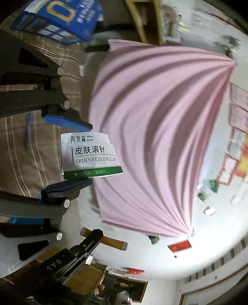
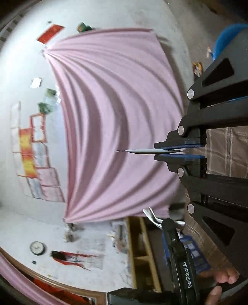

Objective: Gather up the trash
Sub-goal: 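Carry the box and strip over the blue bucket with both tools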

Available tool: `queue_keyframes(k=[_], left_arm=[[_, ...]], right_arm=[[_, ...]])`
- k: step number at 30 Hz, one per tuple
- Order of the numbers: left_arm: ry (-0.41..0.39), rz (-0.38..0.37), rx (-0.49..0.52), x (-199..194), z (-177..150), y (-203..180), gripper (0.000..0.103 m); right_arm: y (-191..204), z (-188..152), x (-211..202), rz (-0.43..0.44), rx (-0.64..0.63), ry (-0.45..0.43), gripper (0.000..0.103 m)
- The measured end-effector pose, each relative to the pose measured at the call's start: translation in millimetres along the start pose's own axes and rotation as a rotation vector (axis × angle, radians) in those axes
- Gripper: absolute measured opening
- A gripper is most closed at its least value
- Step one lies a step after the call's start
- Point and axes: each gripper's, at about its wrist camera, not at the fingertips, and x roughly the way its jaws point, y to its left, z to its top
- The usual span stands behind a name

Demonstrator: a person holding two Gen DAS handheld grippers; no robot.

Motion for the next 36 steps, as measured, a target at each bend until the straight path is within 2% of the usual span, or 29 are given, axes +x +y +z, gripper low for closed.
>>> queue_keyframes(k=[6,16,23,36], left_arm=[[-0.072,-0.063,0.083,-6,14,-46,0.043],[-0.072,-0.15,0.18,9,4,-116,0.043],[-0.041,-0.184,0.213,27,-4,-151,0.043],[0.088,-0.198,0.261,69,-29,-187,0.043]], right_arm=[[-19,15,-25,-0.072,0.015,-0.073,0.003],[-67,18,-61,-0.176,0.059,-0.125,0.003],[-95,8,-69,-0.227,0.079,-0.09,0.003],[-136,-17,-65,-0.297,0.137,0.035,0.004]])
